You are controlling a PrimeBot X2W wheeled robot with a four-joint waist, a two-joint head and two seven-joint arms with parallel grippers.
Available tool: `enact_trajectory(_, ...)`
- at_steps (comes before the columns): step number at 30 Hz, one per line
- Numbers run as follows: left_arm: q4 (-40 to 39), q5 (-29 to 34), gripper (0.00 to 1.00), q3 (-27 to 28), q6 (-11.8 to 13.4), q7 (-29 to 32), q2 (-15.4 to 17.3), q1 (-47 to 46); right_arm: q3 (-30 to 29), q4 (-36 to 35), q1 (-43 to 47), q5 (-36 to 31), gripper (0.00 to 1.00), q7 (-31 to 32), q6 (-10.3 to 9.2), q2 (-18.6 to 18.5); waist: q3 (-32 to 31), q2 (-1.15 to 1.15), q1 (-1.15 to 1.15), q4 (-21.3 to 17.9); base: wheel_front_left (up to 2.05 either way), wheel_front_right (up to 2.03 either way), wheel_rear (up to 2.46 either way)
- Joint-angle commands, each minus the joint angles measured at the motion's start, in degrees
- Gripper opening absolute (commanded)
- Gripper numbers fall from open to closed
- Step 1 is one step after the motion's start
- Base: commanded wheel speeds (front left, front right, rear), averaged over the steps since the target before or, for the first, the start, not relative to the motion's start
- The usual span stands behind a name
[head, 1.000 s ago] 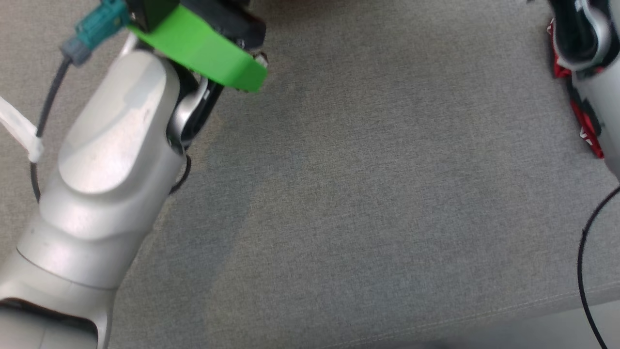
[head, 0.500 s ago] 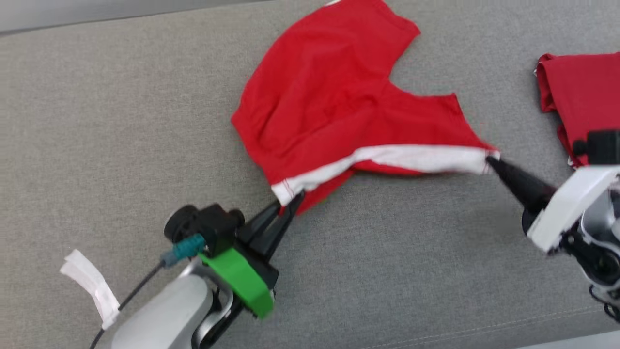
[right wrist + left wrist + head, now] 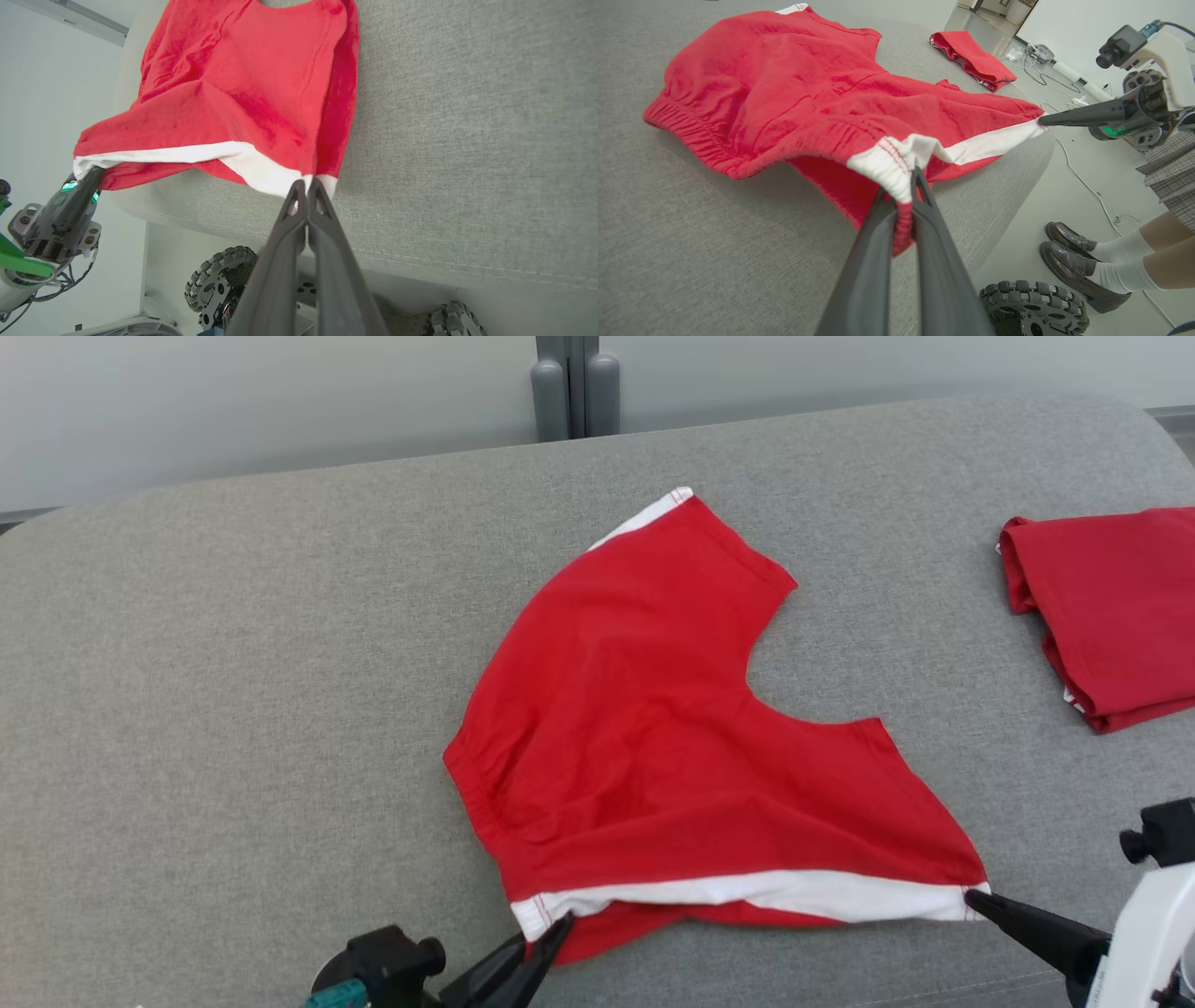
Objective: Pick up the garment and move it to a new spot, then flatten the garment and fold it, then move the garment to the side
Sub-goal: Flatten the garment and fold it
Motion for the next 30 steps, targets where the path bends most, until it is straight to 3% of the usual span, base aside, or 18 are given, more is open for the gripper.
enact_trajectory(1,-0.68,-0.44,0.0,0.88,-0.09,0.01,0.97,2.22,-0.89,-0.78,2.02,0.95,0.0,-0.79,-0.01,-1.49,-0.61,0.0,0.0,0.17,0.0,0.0,0.0)
enact_trajectory(6,-2.66,-0.24,0.0,3.92,-0.09,0.01,0.78,5.25,-4.74,-2.7,4.48,-0.8,0.0,-5.47,-0.01,-4.24,-0.59,0.0,0.0,0.57,0.0,0.0,0.0)
enact_trajectory(11,-3.92,0.02,0.0,6.52,-0.09,0.01,-1.41,1.91,-7.85,-2.7,-0.92,-6.02,0.0,-6.93,-0.01,-1.49,0.43,0.0,0.0,1.32,0.0,0.0,0.0)
enact_trajectory(24,8.85,-1.36,0.0,12.0,-0.09,0.02,-9.57,-11.53,-9.26,11.85,-27.39,-24.37,0.0,1.21,-0.01,14.39,6.78,0.0,0.0,6.78,0.0,0.0,0.0)
enact_trajectory(30,15.23,-0.27,0.0,15.02,-0.09,0.01,-14.65,-16.2,-8.5,20.69,-37.91,-31.39,0.0,2.0,-0.01,19.12,10.45,0.0,0.0,9.78,0.0,0.0,0.0)
